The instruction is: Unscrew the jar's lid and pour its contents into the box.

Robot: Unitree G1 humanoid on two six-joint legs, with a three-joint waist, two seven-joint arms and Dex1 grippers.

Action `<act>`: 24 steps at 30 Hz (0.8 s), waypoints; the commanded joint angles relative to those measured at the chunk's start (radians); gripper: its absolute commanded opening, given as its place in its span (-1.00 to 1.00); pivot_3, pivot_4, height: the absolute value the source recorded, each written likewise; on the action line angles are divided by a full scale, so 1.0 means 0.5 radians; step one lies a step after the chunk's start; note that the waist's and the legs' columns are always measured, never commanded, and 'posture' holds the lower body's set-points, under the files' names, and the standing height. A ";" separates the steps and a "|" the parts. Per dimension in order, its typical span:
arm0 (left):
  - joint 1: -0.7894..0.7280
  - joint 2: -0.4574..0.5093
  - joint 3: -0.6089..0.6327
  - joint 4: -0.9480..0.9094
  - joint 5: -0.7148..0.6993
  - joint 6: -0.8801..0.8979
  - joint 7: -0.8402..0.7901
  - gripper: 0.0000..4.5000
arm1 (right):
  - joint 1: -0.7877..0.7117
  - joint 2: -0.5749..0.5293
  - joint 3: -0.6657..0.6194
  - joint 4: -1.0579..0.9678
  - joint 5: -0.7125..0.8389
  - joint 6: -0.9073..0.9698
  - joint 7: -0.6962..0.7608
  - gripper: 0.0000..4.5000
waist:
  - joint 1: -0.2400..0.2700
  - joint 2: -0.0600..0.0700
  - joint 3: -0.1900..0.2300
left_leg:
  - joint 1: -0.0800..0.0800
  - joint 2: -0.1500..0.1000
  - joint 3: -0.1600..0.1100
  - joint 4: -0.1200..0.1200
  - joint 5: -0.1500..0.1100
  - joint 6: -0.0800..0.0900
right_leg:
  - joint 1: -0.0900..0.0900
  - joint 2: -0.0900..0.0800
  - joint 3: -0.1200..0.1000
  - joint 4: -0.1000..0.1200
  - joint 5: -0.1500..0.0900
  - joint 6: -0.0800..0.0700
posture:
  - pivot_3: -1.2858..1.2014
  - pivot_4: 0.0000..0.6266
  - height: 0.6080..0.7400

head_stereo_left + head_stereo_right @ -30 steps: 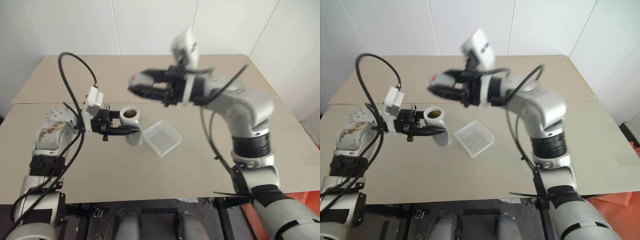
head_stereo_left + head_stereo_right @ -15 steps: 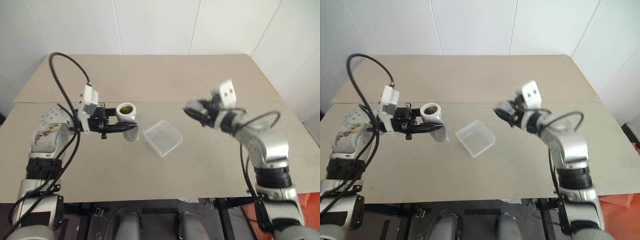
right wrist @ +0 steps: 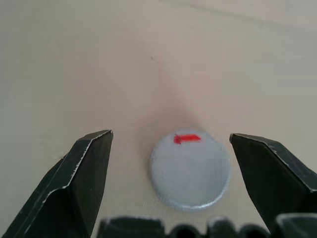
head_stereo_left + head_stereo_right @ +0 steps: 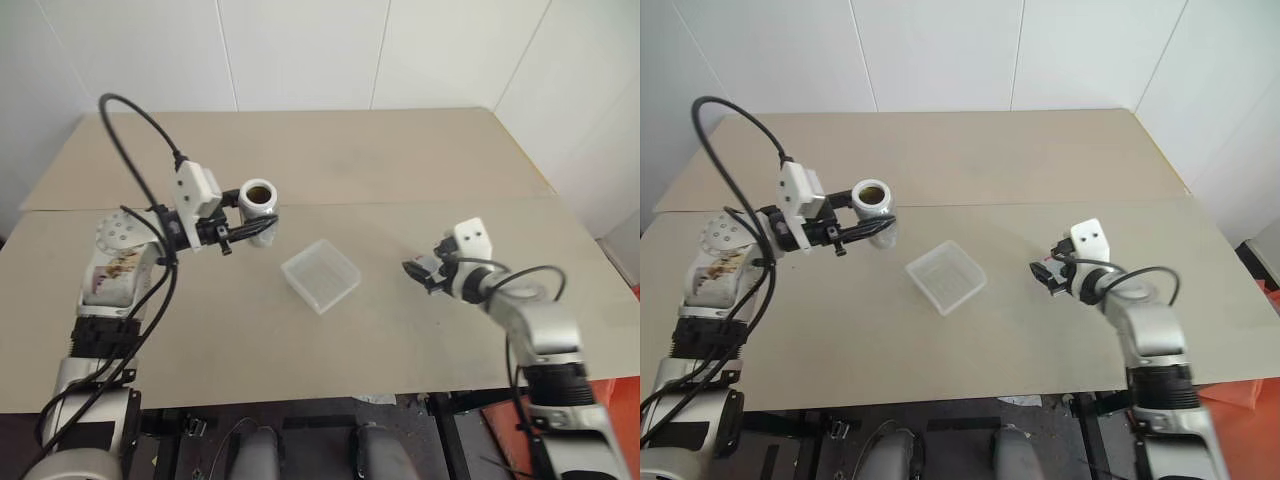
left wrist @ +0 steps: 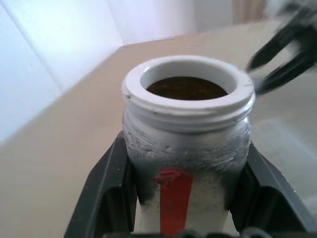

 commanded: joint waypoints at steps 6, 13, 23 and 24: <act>-0.556 0.266 -0.796 0.420 2.094 -1.545 1.678 -0.12 | -0.493 -0.266 -0.021 -0.314 0.717 0.850 0.424 0.96 | 0.014 -0.001 0.000 | 0.001 0.000 0.000 -0.002 0.000 0.000 | 0.002 0.000 0.000 -0.004 0.001 0.000 | 0.03 -0.52 1.00; -0.852 0.197 -1.354 0.500 3.098 -1.163 2.620 -0.12 | -0.636 -0.242 0.021 -0.268 0.819 0.887 0.463 0.96 | 0.045 -0.001 0.000 | -0.010 -0.008 0.002 0.000 0.000 0.000 | -0.003 -0.010 -0.001 -0.005 0.006 0.010 | 0.03 -0.52 1.00; -0.915 0.135 -1.578 0.626 3.297 -1.020 2.755 -0.12 | -0.597 -0.164 -0.140 -0.382 0.936 0.911 0.281 0.96 | 0.053 -0.001 0.000 | -0.032 -0.008 0.001 0.005 0.000 0.000 | -0.026 -0.009 -0.001 0.008 0.006 0.010 | 0.03 -0.52 1.00; -0.930 0.124 -1.583 0.653 3.292 -1.018 2.766 -0.12 | -0.594 -0.162 -0.142 -0.384 0.942 0.911 0.271 0.96 | 0.056 -0.001 0.000 | -0.033 -0.008 0.001 0.006 0.000 0.000 | -0.026 -0.009 -0.001 0.008 0.006 0.010 | 0.03 -0.52 1.00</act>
